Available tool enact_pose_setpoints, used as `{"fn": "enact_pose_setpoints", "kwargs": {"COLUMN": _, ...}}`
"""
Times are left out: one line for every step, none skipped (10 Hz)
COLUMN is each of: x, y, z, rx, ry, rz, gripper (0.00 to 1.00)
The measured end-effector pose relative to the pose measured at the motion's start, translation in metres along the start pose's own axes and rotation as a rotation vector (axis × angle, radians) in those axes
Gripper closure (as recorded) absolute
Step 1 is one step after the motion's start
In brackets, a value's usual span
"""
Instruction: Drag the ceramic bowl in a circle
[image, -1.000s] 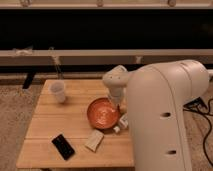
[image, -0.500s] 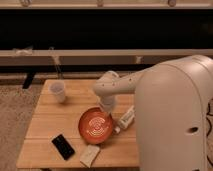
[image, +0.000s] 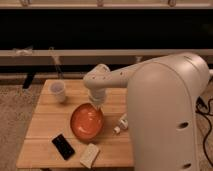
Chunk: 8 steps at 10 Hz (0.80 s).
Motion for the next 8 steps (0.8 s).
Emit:
{"fn": "enact_pose_setpoints", "kwargs": {"x": -0.003, "y": -0.004, "z": -0.003, "rx": -0.002, "ry": -0.011, "rz": -0.003, "gripper": 1.0}}
{"fn": "enact_pose_setpoints", "kwargs": {"x": -0.001, "y": -0.006, "z": -0.002, "rx": 0.0, "ry": -0.009, "rz": 0.0, "gripper": 1.0}}
{"fn": "enact_pose_setpoints", "kwargs": {"x": -0.004, "y": -0.005, "z": -0.004, "rx": 0.001, "ry": -0.014, "rz": 0.005, "gripper": 1.0}}
{"fn": "enact_pose_setpoints", "kwargs": {"x": -0.014, "y": -0.009, "z": -0.007, "rx": 0.006, "ry": -0.019, "rz": 0.018, "gripper": 1.0}}
{"fn": "enact_pose_setpoints", "kwargs": {"x": -0.03, "y": -0.018, "z": -0.01, "rx": 0.02, "ry": -0.014, "rz": 0.042, "gripper": 1.0}}
{"fn": "enact_pose_setpoints", "kwargs": {"x": -0.045, "y": -0.027, "z": -0.012, "rx": 0.029, "ry": -0.013, "rz": 0.06, "gripper": 1.0}}
{"fn": "enact_pose_setpoints", "kwargs": {"x": -0.059, "y": -0.044, "z": -0.013, "rx": 0.038, "ry": -0.01, "rz": 0.091, "gripper": 1.0}}
{"fn": "enact_pose_setpoints", "kwargs": {"x": -0.064, "y": -0.068, "z": -0.014, "rx": 0.059, "ry": -0.001, "rz": 0.116, "gripper": 1.0}}
